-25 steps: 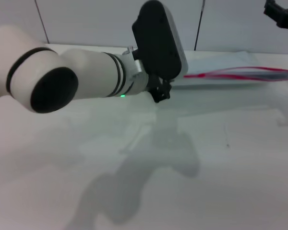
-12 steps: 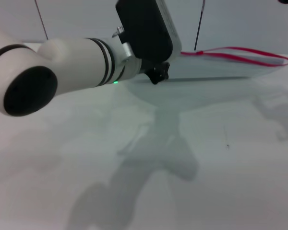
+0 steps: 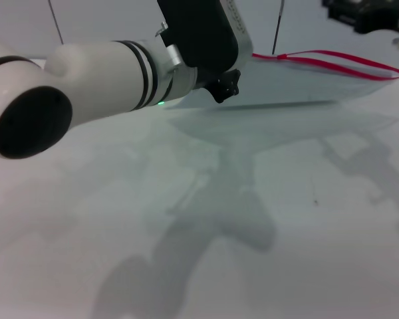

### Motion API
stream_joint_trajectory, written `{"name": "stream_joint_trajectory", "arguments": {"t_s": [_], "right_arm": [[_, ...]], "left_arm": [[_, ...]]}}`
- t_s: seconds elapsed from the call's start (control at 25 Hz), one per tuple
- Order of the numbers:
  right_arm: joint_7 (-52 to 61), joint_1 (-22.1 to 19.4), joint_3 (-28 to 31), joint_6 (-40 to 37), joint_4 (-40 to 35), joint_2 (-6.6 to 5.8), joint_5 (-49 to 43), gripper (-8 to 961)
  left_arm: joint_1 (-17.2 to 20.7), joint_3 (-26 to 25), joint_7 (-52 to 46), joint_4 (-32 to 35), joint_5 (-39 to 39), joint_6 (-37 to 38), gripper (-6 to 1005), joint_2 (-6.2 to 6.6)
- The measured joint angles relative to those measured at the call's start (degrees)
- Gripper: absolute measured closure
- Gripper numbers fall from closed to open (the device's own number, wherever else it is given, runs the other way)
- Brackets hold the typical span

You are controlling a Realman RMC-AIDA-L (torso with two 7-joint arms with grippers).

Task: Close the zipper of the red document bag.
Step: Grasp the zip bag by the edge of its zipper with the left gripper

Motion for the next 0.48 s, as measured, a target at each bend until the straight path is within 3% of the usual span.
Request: {"name": "stream_joint_trajectory", "arguments": {"t_s": [0.36, 0.44, 0.48], "right_arm": [[-11.59, 2.62, -2.1, 4.79, 3.77, 0.01, -0.16, 291], [-13.9, 3.22, -2.98, 5.89, 4.1, 0.01, -0.43, 379], [-14.37, 3.33, -3.16, 6.07, 4.19, 0.01, -0.5, 379]], "left_arm": [[-0.26, -0.05, -0.07, 0.05, -0.17, -0.02, 934, -0.1], [-0.26, -0.05, -0.07, 0.05, -0.18, -0.03, 934, -0.09], [-0.26, -0.05, -0.07, 0.05, -0.18, -0.03, 933, -0.09]]}}
